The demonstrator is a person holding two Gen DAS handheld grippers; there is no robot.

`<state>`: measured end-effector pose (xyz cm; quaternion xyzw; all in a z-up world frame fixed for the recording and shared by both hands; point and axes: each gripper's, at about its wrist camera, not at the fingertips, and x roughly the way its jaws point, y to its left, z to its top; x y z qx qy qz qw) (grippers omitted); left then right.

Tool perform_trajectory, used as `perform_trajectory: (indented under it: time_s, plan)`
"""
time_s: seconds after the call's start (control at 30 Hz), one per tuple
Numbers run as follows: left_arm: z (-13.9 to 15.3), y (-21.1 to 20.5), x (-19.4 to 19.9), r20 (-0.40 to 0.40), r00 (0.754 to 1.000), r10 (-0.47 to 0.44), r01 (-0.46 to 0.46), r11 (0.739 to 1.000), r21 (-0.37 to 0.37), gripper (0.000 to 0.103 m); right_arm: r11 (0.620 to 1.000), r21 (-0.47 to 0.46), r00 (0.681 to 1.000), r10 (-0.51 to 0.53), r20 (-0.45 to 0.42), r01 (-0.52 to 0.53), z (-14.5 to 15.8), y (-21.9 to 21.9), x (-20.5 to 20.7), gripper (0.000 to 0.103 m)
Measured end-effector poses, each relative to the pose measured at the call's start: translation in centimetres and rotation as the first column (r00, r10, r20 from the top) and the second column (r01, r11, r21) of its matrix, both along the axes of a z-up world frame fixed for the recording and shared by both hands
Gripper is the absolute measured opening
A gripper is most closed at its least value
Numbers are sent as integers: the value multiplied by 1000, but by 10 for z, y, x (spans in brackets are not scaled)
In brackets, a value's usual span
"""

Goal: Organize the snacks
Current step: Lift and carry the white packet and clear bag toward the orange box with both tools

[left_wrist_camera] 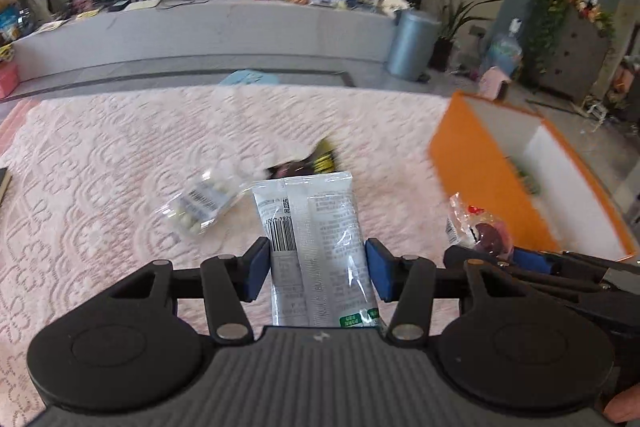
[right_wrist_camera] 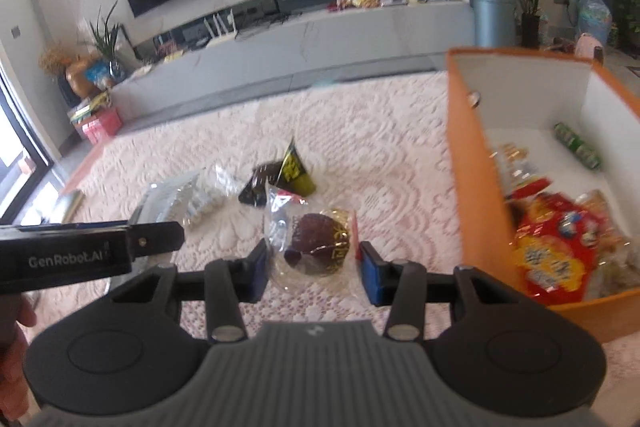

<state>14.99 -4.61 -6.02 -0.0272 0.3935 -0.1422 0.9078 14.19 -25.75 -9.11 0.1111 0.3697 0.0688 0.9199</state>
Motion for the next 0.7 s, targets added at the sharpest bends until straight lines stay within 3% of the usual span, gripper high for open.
perform_trajectory:
  time_s: [0.33,0.7]
  plan:
    - [40,-72,-9,94,983,-155,156,988,-1,58,998,-16,994,-60,94,62,51,-60,-37,44]
    - [69,-171,-4,197,918,-345,334,939,87,59,982,-72,976,-160,151,172,80,-142,-62,44]
